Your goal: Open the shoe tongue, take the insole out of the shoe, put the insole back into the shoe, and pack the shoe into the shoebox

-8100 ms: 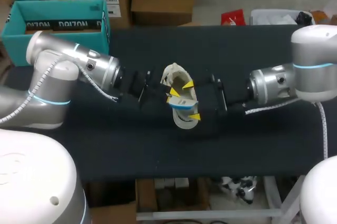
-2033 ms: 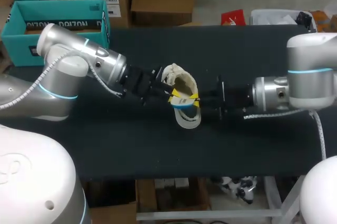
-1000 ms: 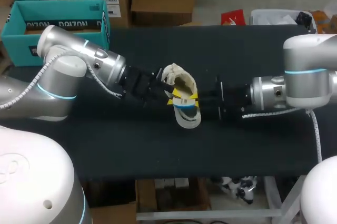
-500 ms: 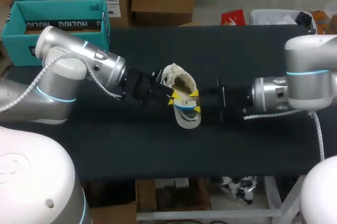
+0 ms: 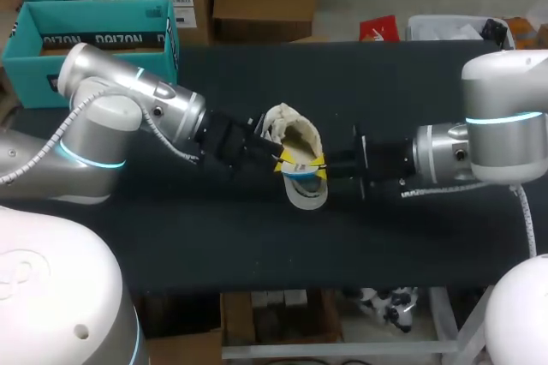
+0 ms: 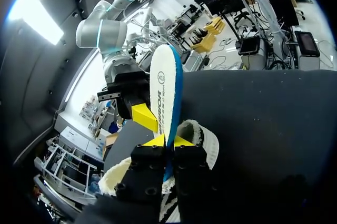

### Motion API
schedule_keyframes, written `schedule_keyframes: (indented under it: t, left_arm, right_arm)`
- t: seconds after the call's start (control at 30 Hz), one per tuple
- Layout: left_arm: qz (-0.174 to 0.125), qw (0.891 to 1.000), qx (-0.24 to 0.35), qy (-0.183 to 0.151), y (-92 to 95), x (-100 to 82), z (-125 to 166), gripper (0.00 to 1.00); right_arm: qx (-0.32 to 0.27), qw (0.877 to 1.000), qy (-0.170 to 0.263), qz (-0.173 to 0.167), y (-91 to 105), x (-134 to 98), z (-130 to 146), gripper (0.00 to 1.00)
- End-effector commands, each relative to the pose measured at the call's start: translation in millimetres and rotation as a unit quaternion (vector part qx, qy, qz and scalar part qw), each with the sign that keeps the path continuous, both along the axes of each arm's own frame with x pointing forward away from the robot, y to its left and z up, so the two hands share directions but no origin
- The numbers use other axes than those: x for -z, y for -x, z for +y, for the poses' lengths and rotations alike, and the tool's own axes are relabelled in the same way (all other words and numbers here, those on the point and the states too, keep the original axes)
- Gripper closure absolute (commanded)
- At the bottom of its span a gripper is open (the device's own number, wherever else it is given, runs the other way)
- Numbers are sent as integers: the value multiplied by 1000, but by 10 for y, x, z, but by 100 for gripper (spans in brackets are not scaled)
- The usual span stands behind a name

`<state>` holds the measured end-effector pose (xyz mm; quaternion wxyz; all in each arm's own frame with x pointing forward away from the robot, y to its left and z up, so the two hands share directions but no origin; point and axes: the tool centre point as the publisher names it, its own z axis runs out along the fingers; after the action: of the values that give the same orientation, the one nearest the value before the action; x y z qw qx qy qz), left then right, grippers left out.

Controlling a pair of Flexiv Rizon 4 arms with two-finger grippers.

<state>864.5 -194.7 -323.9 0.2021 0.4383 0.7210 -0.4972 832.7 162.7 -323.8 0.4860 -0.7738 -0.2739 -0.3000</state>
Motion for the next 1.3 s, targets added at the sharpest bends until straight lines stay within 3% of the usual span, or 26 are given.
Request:
schedule_keyframes:
  t: [0.03,0.57,0.77,0.93,1.03,1.17,1.2,1.23,1.3]
  left_arm:
    - [-2,1000,-6,0,-31,45,-27,100]
    - [10,999,-40,-19,-334,271,-40,100]
    - [13,999,-43,-21,-332,282,-31,100]
    - [6,999,-41,-8,-225,192,22,72]
    - [2,999,-38,-2,-165,138,57,67]
    - [-5,999,-32,2,-86,87,65,72]
    - [-6,1000,-31,3,-70,74,62,82]
    - [-9,1000,-29,5,-57,62,58,100]
    - [-12,1000,-26,6,-38,45,47,100]
  right_arm:
    - [-7,1000,-5,-3,-65,52,32,100]
    - [-16,1000,-1,2,-362,251,64,100]
    - [-15,1000,1,5,-371,260,60,100]
    - [-13,1000,2,5,-361,265,43,100]
    - [-12,1000,2,6,-354,268,34,100]
    - [-10,1000,1,6,-350,271,27,100]
    - [-10,1000,1,6,-350,271,26,100]
    - [-10,1000,1,6,-350,272,26,100]
    - [-9,1000,1,6,-351,272,25,100]
